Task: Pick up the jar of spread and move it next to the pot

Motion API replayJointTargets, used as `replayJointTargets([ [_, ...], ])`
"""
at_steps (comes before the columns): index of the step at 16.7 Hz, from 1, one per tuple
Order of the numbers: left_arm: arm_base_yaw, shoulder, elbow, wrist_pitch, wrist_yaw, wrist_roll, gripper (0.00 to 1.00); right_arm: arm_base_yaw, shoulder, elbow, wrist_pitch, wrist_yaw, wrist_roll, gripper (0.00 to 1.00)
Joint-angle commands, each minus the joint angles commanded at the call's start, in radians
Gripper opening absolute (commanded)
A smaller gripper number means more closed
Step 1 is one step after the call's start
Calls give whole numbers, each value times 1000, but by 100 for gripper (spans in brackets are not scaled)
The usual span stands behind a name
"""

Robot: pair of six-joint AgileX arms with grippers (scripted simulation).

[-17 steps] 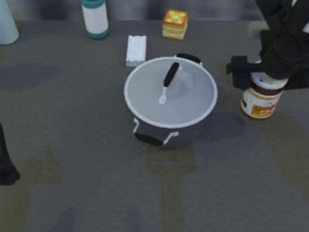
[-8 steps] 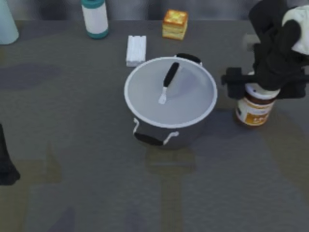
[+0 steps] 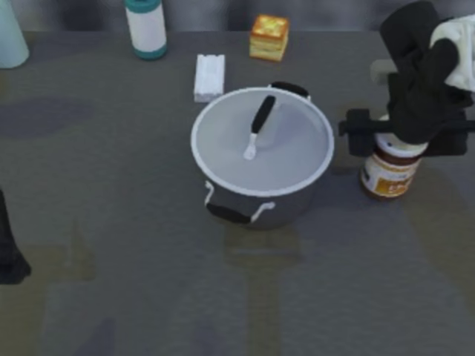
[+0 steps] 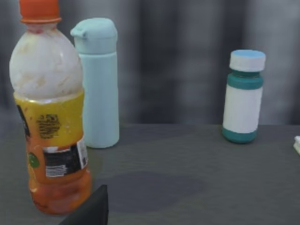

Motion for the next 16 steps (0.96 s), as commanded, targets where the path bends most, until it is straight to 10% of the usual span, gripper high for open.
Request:
replayJointTargets([
  [10,0,0,0,0,0,0,100,0,0,0,0,0,0,98],
  [16,0,0,0,0,0,0,100,0,0,0,0,0,0,100],
])
